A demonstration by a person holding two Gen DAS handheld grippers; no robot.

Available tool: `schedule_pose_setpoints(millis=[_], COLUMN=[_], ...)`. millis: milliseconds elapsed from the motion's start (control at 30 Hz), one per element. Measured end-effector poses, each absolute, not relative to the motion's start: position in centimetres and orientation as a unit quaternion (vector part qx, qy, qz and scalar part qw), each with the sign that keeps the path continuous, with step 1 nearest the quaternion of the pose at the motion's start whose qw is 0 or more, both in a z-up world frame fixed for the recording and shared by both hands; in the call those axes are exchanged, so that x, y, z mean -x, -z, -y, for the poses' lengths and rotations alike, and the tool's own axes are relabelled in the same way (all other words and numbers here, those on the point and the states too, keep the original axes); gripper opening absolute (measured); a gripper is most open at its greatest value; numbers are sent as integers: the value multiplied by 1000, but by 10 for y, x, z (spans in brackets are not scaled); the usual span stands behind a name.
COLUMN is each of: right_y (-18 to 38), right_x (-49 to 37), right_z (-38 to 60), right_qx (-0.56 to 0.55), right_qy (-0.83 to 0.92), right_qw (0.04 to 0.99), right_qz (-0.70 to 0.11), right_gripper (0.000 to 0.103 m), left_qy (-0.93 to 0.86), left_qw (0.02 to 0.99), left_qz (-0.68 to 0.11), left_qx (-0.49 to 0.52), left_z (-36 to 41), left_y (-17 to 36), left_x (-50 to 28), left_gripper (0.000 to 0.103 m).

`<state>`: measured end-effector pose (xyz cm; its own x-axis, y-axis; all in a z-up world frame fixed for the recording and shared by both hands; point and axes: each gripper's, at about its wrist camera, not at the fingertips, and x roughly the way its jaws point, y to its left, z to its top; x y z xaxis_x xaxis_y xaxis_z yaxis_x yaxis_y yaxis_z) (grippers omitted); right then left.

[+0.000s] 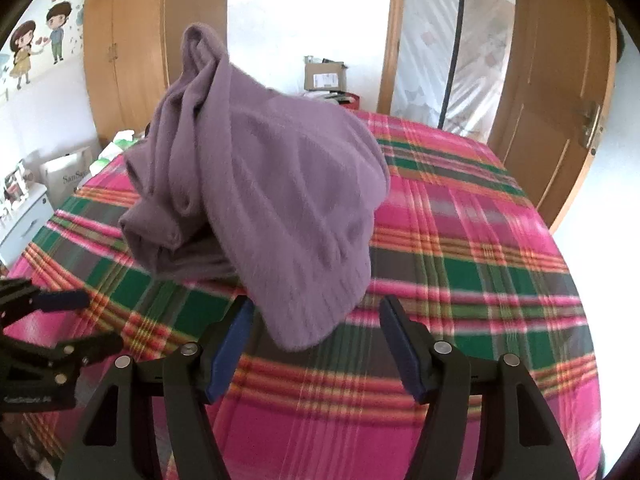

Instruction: Fold clothes

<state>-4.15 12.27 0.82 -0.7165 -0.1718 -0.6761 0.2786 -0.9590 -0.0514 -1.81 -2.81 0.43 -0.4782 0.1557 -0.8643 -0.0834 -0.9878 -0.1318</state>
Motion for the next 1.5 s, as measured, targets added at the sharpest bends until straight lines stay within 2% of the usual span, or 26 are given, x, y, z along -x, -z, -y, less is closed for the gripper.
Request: schedule_pose_setpoints(millis=[33, 67, 100, 133, 167, 200, 633, 800, 1000, 1133, 1233, 1333, 1400, 1467, 1500], right_y=[-10, -11, -13, -14, -15, -17, -113, -150, -179, -181, -174, -173, -171, -167, -164], right_x=[43, 44, 45, 44, 44, 42, 43, 50, 64, 64, 69, 72, 72, 74, 76], right_z=[-123, -123, -123, -124, -124, -125, -188, -186, -155, -127, -118, -115, -114, -113, -113], right_qx=[-354, -351, -349, -347, -344, -338, -173, -136, -122, -122, -138, -156, -162, -172, -178], right_qy=[924, 926, 927, 927, 928, 931, 984, 987, 975, 961, 945, 928, 920, 916, 917], right_qw=[123, 123, 124, 125, 125, 122, 41, 80, 182, 245, 292, 332, 348, 353, 349], right_qz=[-72, -69, -67, -66, -64, -62, 8, 14, 29, 34, 46, 67, 77, 76, 75], right_gripper=[49, 40, 32, 28, 17, 12, 10, 10, 10, 10, 10, 10, 10, 10, 13], left_qy=[-857, -855, -854, -854, -856, -860, -920, -922, -923, -930, -933, -925, -920, -918, -915], left_qw=[75, 82, 88, 90, 94, 100, 128, 177, 196, 171, 158, 176, 202, 209, 210], left_qz=[42, 48, 53, 55, 58, 58, 33, 25, 13, -10, -68, -65, -54, -47, -39], left_qx=[508, 509, 511, 510, 506, 498, 369, 343, 331, 325, 317, 331, 331, 335, 341], left_z=[30, 31, 32, 32, 32, 32, 25, 12, 2, 4, -7, -12, -16, -17, -17], left_y=[-5, -6, -7, -9, -12, -16, -111, -123, -123, -126, -125, -120, -118, -115, -113], left_x=[20, 23, 25, 25, 26, 27, 68, 76, 82, 94, 102, 114, 117, 121, 125], left_gripper=[53, 49, 49, 49, 49, 49, 49, 49, 49, 49, 49, 48, 39, 9, 8])
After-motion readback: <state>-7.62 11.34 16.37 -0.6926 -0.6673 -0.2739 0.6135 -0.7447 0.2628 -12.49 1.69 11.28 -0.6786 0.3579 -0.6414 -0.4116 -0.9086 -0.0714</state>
